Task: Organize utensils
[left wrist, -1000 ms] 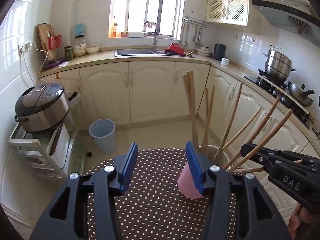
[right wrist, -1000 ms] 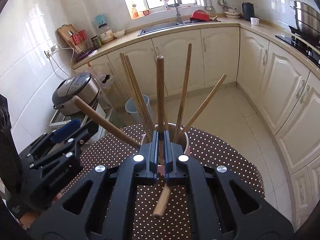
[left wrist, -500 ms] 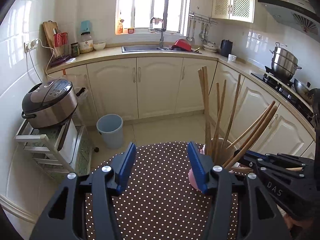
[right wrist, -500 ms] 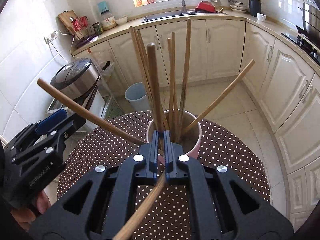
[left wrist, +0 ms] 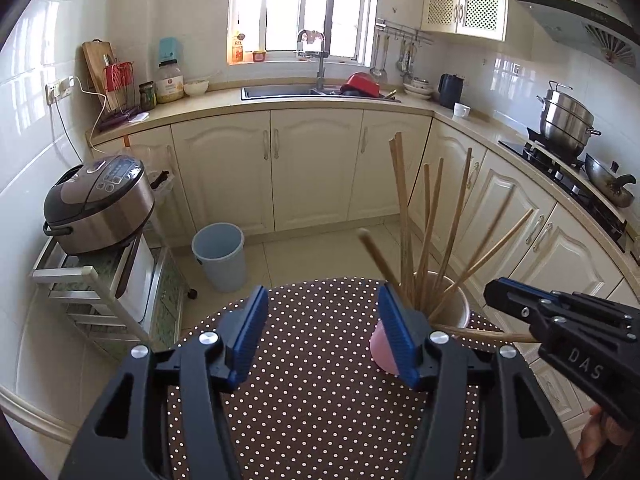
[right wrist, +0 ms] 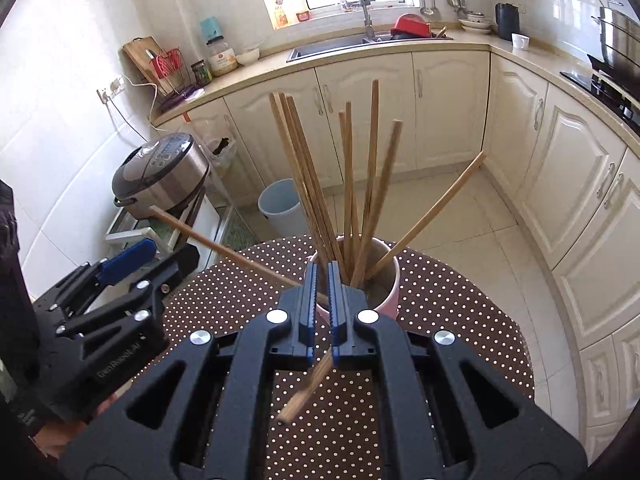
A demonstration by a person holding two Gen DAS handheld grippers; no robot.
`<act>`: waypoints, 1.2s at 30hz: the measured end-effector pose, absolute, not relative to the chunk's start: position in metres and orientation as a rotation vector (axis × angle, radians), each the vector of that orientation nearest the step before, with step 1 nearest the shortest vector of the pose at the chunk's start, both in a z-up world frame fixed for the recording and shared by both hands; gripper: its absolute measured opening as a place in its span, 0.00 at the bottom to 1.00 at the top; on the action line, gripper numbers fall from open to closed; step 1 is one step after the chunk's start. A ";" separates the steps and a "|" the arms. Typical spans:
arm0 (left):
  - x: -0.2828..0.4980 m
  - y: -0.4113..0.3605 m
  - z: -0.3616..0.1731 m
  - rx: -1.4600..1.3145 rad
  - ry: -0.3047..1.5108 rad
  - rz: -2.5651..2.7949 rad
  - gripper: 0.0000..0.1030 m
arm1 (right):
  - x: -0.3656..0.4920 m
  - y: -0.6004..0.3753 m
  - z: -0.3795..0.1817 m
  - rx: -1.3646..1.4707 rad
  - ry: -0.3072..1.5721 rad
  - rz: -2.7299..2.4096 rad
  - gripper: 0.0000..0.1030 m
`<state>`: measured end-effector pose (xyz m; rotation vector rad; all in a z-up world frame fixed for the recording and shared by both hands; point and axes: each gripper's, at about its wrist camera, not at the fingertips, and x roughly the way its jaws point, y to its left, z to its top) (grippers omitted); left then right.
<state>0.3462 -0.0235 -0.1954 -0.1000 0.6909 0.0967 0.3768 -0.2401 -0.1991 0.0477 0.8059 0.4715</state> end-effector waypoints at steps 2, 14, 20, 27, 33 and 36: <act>0.342 -0.026 -0.191 -0.099 0.687 0.094 0.55 | 0.372 -0.244 -0.193 0.051 0.796 0.474 0.06; 0.295 -0.048 -0.149 -0.085 0.664 0.108 0.57 | 0.321 -0.275 -0.154 0.055 0.751 0.475 0.06; 0.256 -0.063 -0.123 -0.070 0.649 0.087 0.61 | 0.286 -0.285 -0.131 0.020 0.730 0.458 0.06; 0.215 -0.063 -0.088 -0.061 0.614 0.061 0.65 | 0.237 -0.284 -0.104 -0.001 0.689 0.425 0.20; 0.164 -0.049 -0.062 -0.031 0.587 0.027 0.67 | 0.175 -0.272 -0.075 0.004 0.595 0.379 0.55; 0.132 -0.040 -0.049 0.002 0.570 0.018 0.68 | 0.145 -0.261 -0.064 0.013 0.571 0.356 0.60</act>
